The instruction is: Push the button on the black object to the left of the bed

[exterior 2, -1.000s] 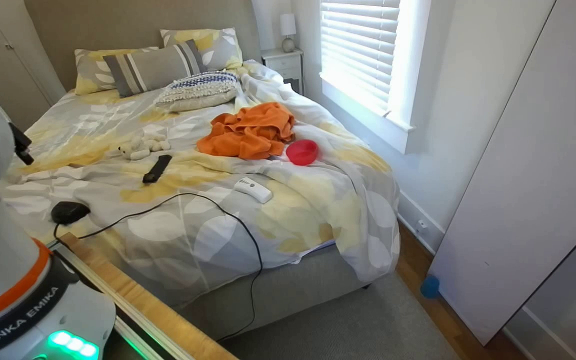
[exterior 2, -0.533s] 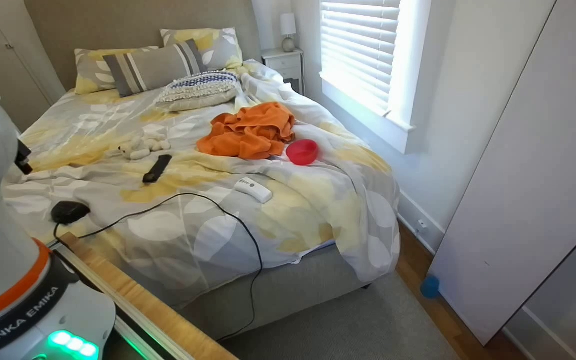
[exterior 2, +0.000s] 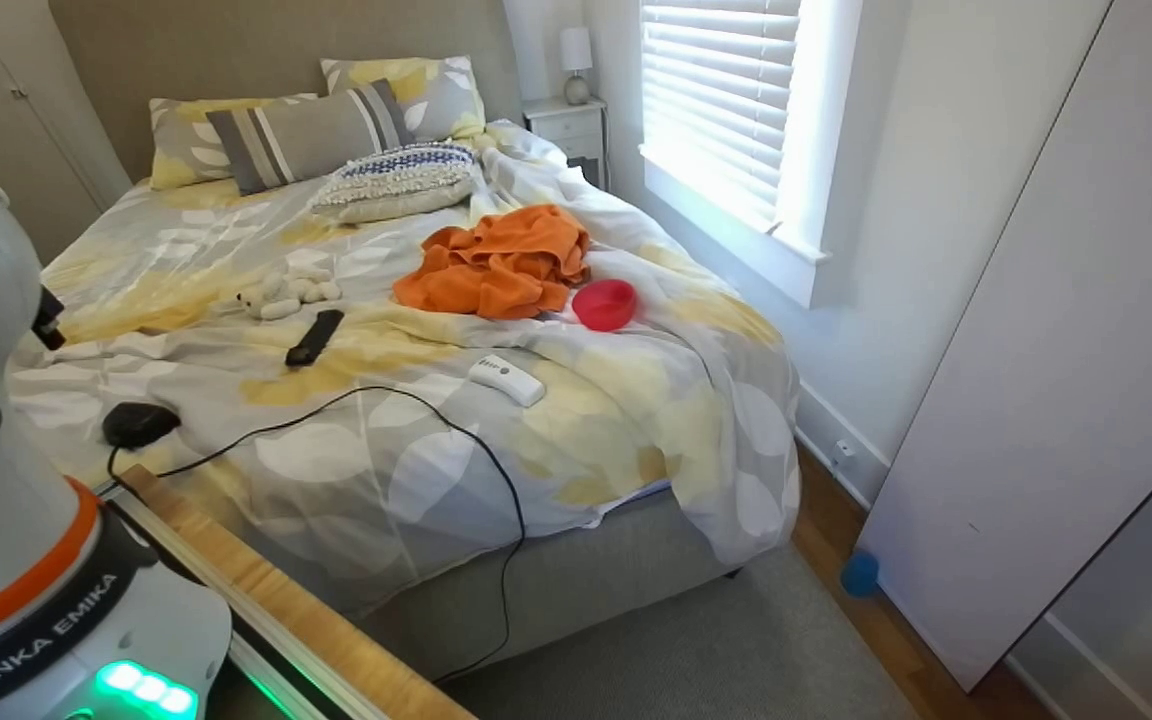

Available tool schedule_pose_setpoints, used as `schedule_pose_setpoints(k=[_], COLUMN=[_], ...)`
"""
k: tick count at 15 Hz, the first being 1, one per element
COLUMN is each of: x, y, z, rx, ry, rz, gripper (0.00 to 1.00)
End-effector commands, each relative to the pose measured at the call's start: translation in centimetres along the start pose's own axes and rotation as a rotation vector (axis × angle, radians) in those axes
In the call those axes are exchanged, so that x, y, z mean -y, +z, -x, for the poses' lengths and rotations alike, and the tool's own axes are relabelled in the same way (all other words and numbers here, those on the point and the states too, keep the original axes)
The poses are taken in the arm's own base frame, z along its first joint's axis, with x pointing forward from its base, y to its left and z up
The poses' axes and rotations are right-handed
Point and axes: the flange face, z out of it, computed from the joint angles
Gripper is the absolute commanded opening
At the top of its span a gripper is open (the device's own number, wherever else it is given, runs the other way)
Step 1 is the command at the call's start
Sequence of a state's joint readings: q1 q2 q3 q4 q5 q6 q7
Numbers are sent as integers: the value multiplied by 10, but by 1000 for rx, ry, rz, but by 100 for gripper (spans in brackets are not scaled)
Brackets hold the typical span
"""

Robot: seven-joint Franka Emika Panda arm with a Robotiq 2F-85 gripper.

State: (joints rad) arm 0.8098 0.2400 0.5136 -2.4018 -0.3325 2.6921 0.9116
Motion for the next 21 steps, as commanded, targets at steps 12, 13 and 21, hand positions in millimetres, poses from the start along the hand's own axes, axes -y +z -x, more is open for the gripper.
schedule_pose_setpoints(k=[12, 13, 21], x=[28, 29, 25], y=[119, 127, 168], z=[-14, -13, -15], rx=[-86, -84, -96], ry=[274, 276, 300], rz=[61, 68, 106], gripper=[21, 15, 0])
